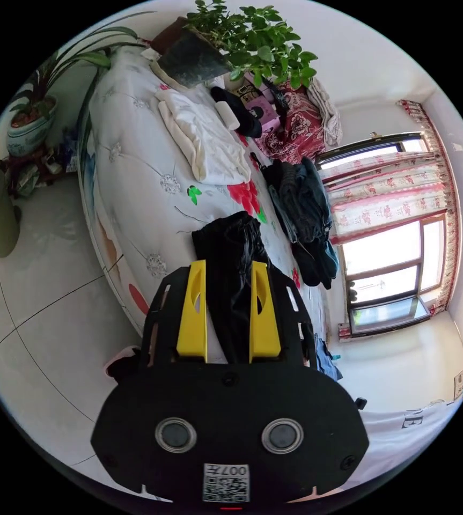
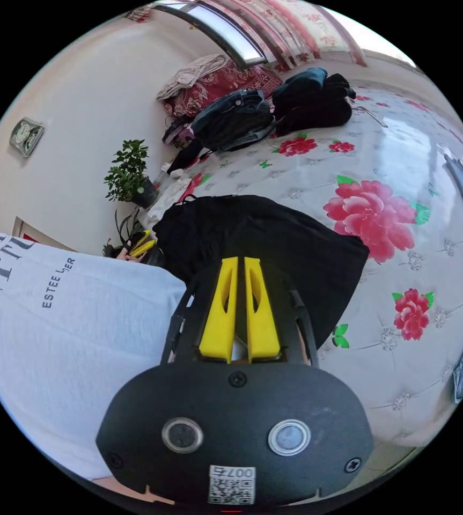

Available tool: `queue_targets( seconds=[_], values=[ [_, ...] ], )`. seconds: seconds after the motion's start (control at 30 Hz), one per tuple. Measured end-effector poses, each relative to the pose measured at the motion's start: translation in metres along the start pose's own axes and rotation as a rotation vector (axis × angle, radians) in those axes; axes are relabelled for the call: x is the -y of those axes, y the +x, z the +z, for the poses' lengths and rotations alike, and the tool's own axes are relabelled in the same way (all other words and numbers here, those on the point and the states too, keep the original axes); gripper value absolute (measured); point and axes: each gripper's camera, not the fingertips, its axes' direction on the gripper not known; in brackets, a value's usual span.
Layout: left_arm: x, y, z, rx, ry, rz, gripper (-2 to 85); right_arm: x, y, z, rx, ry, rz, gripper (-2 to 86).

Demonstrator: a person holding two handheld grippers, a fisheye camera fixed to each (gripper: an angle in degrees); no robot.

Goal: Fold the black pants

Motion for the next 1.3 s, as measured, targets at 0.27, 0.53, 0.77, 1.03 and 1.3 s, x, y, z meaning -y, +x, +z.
queue_targets(
  seconds=[0.27,0.53,0.77,1.03,1.3],
  values=[
    [0.006,0.033,0.028,-0.034,-0.043,0.095,1.8,0.011,0.013,0.01,-0.012,0.024,0.019,0.0],
    [-0.076,0.238,0.032,-0.443,-0.314,0.875,0.3,-0.009,0.056,-0.01,-0.007,0.166,0.175,-0.1],
    [-0.074,0.17,0.026,-0.135,-0.219,0.695,1.6,-0.05,0.077,-0.018,0.014,0.255,0.299,0.0],
    [-0.091,0.157,0.008,-0.239,-0.241,0.684,2.9,0.016,0.01,0.048,0.092,0.099,0.028,4.5],
    [-0.175,0.247,0.023,-0.382,-0.367,1.071,0.1,0.137,-0.207,0.195,-0.035,-0.139,-0.645,8.2]
  ],
)
